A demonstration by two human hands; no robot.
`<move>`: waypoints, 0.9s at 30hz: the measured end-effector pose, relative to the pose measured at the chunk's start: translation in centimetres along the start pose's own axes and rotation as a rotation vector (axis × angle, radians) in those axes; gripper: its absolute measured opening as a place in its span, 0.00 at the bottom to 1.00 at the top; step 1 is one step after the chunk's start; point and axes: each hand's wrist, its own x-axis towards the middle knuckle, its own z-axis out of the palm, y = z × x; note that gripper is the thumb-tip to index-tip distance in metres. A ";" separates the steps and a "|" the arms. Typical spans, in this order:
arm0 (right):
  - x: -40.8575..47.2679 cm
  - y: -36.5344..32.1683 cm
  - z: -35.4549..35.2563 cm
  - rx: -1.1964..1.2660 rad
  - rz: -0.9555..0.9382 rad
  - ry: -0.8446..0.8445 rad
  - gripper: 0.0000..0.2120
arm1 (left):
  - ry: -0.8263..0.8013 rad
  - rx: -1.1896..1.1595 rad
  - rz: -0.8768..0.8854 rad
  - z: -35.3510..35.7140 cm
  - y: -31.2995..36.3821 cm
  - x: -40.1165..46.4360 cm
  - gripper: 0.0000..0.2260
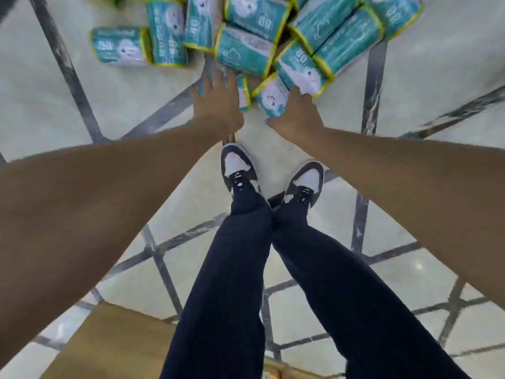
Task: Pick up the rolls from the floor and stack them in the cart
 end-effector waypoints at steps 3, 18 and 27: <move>2.3 -0.5 1.5 -0.007 0.013 0.009 0.47 | -0.034 0.068 0.007 1.3 -0.7 3.0 0.43; 6.0 -2.2 8.5 0.163 0.225 0.261 0.49 | 0.061 -0.040 0.088 5.5 -2.6 6.4 0.39; -5.4 -3.9 -2.2 0.462 0.162 0.222 0.43 | -0.066 -0.708 -0.259 -6.0 -1.4 -3.7 0.42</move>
